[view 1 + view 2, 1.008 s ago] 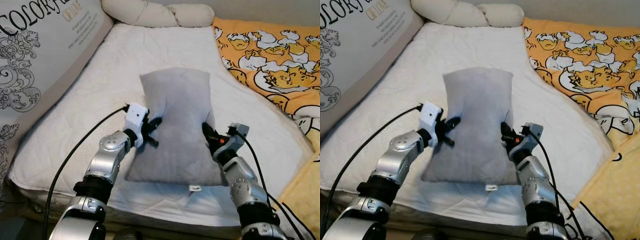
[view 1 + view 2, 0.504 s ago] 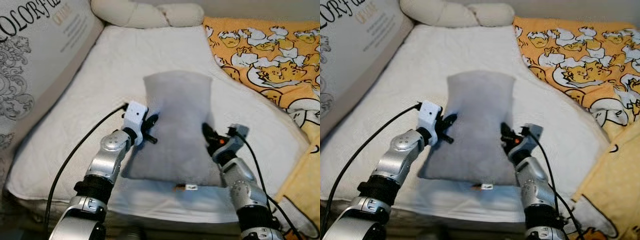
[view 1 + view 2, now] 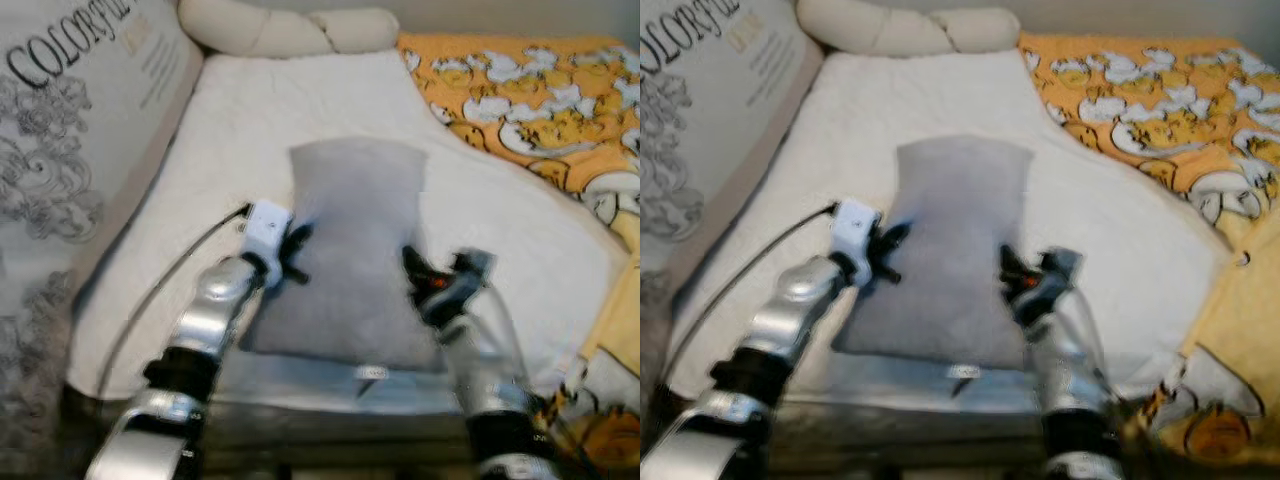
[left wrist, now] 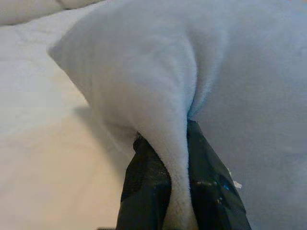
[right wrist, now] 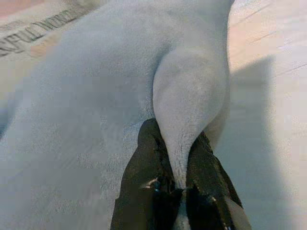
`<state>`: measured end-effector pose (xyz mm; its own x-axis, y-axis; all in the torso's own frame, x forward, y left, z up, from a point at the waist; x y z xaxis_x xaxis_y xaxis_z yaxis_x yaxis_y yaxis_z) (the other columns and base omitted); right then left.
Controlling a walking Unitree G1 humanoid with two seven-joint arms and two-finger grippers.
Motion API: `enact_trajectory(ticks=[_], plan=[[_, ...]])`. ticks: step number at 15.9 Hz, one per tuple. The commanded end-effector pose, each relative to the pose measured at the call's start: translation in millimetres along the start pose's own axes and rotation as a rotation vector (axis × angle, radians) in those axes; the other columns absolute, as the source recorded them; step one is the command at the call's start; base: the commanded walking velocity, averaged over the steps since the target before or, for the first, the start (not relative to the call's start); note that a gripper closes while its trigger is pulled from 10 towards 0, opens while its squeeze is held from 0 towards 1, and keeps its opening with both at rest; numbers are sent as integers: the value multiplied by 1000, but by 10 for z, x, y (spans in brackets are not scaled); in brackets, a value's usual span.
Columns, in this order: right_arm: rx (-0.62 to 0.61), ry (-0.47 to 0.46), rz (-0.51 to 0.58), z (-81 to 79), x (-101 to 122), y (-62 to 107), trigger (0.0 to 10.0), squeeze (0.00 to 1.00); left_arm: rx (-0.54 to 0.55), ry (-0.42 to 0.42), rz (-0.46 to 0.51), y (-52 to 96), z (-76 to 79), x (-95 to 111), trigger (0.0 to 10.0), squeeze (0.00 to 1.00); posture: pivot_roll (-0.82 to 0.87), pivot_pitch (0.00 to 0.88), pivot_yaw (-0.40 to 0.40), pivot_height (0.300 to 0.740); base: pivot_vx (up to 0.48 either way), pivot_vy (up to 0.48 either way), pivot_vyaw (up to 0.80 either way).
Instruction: Clean up the room
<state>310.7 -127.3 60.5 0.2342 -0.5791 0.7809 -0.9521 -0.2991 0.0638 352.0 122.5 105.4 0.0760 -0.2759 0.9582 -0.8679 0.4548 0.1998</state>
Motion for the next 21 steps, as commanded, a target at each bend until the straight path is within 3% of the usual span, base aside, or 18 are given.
enact_trajectory(ticks=[1, 8, 21], plan=[[-29, 28, 39, 84, 127, 22, 10000, 0, 15, -21, 45, -36, -22, 126, 10000, 0, 45, 0, 35, 740, 0, 382, 0], [-28, 36, 39, 87, 135, 18, 10000, 0, 24, -28, 57, -53, -22, 148, 10000, 0, 46, 0, 25, 740, 0, 372, 0], [-21, 60, 22, 87, 137, 10, 10000, 0, 29, -22, 79, -53, -45, 172, 10000, 0, 49, 0, 20, 740, 18, 0, 0]])
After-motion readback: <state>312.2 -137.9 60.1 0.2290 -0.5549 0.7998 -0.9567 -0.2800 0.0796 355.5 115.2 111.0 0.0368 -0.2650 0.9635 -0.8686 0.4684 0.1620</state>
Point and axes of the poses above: a point about 5 cm out from each wrist's last joint towards the gripper, its own y axis pointing back from the gripper into the wrist, its own x axis along the axis of the wrist's last joint, z = x × y, the point moved 1 cm from there along -y, pointing out of the wrist towards the gripper, and after that the axes turned 6 degrees about -y, right-handed, at the moved point
